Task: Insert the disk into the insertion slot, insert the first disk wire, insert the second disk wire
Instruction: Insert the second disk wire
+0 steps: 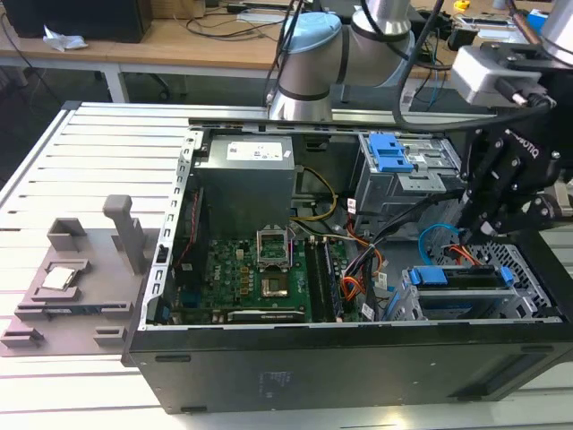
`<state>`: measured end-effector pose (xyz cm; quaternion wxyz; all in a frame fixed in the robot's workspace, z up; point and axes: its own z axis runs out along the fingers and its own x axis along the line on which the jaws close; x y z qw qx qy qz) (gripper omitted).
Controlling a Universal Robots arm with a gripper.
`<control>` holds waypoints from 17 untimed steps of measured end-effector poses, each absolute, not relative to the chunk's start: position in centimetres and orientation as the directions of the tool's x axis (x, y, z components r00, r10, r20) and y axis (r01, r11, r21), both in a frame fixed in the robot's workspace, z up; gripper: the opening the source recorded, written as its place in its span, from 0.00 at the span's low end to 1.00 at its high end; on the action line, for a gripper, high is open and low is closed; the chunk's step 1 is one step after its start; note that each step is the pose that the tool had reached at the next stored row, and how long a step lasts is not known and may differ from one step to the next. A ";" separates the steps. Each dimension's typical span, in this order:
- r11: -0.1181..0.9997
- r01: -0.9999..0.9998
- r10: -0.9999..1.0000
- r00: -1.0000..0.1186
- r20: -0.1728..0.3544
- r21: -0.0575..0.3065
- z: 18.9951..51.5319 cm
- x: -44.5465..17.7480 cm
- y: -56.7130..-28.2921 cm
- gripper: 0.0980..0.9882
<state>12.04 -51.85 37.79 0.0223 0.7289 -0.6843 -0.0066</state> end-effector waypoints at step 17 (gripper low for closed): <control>-0.096 -0.994 -0.995 0.098 0.026 0.042 36.4 12.1 -54.4 0.07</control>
